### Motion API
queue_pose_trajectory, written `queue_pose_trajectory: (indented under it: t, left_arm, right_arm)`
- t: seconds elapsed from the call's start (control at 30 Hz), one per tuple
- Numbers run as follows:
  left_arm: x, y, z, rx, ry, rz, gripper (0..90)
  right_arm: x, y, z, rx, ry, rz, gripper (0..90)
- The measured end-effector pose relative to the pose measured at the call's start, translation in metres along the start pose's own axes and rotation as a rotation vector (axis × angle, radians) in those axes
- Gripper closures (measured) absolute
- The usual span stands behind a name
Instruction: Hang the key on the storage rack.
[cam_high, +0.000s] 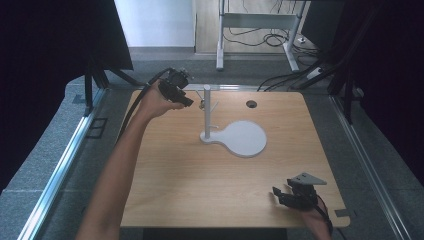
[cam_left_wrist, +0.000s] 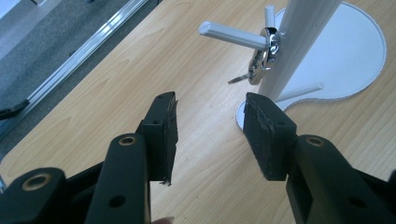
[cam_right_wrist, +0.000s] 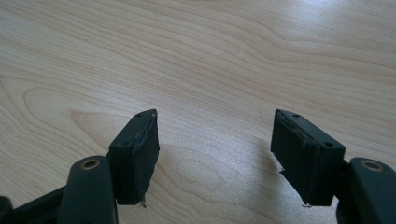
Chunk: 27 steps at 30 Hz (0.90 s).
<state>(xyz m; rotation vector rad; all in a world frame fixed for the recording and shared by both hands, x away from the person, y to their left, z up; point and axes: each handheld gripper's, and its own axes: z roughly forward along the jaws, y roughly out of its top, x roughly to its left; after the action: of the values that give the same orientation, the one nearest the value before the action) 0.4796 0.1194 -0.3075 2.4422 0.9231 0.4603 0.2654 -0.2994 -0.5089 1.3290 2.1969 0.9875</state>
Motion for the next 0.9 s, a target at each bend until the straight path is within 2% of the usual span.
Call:
queue_pose_trajectory:
  t: [0.03,0.27,0.33,0.5,0.6,0.7,0.73,0.9]
  left_arm:
    - [-0.001,-0.001,-0.001,-0.002,-0.004,-0.008,55.5]
    - [-0.005,-0.009,-0.005,-0.017,-0.018,-0.001,54.6]
    - [-0.006,-0.015,-0.008,-0.034,-0.021,-0.009,54.2]
    - [-0.008,-0.023,-0.012,-0.038,-0.033,-0.005,52.5]
    - [-0.011,-0.036,-0.015,-0.038,-0.037,0.004,51.8]
    - [-0.013,-0.042,-0.016,-0.041,-0.036,0.006,51.7]
    - [-0.016,-0.050,-0.018,-0.047,-0.040,0.004,51.6]
    - [-0.022,-0.063,-0.019,-0.055,-0.045,0.007,51.1]
  right_arm:
    - [0.000,0.000,0.000,0.000,0.000,0.000,32.8]
    - [-0.001,0.000,0.000,0.000,-0.001,0.001,32.8]
    - [-0.001,0.000,0.000,0.001,-0.001,-0.001,32.7]
    - [-0.001,-0.001,0.000,0.003,-0.001,-0.002,32.8]
    - [-0.001,-0.001,0.001,0.007,0.000,-0.001,32.7]
    - [-0.001,-0.002,0.002,0.010,0.000,-0.003,32.7]
    - [-0.001,-0.002,0.003,0.012,-0.001,-0.006,32.8]
    - [0.000,-0.002,0.004,0.017,-0.002,-0.011,32.8]
